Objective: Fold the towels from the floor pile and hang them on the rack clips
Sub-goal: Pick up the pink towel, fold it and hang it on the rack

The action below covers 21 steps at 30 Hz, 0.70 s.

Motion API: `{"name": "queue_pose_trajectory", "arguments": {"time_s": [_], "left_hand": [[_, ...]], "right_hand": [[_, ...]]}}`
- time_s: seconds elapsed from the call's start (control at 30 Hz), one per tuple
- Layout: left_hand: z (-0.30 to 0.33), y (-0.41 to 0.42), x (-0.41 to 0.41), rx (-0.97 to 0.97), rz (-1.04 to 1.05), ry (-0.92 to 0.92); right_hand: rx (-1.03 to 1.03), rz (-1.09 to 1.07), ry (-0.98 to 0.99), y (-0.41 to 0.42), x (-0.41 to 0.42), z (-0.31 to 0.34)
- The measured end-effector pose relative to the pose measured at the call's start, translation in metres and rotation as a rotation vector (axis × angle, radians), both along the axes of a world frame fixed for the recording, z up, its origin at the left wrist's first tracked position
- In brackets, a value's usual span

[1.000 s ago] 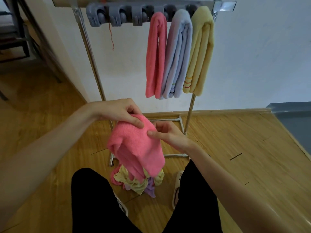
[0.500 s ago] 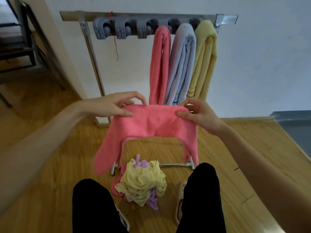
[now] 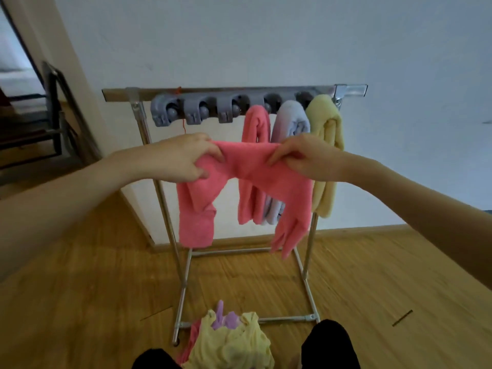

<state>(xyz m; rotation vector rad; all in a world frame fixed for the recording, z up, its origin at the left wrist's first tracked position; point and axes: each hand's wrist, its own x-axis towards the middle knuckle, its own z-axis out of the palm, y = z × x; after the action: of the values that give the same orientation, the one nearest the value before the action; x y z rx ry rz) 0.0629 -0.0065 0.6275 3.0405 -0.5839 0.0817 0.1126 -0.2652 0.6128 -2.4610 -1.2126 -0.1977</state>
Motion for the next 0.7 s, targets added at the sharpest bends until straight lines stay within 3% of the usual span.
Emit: {"name": "queue_pose_trajectory", "arguments": {"time_s": [0.13, 0.23, 0.33, 0.47, 0.7], "left_hand": [[0.021, -0.001, 0.033, -0.003, 0.005, -0.263], [0.034, -0.004, 0.057, 0.021, -0.014, -0.446], [0.038, -0.013, 0.071, 0.073, -0.007, -0.560], [0.030, -0.032, 0.087, 0.133, 0.088, -0.624], [0.005, -0.054, 0.118, 0.216, 0.202, -0.703]], "right_hand": [[0.145, -0.258, -0.188, 0.012, 0.018, 0.035], [0.226, -0.318, -0.222, 0.022, 0.035, 0.044], [0.106, -0.470, -0.306, 0.028, 0.047, 0.043], [0.051, -0.623, -0.516, 0.044, 0.061, 0.020], [0.269, -0.609, -0.546, 0.062, 0.090, -0.022]]}}
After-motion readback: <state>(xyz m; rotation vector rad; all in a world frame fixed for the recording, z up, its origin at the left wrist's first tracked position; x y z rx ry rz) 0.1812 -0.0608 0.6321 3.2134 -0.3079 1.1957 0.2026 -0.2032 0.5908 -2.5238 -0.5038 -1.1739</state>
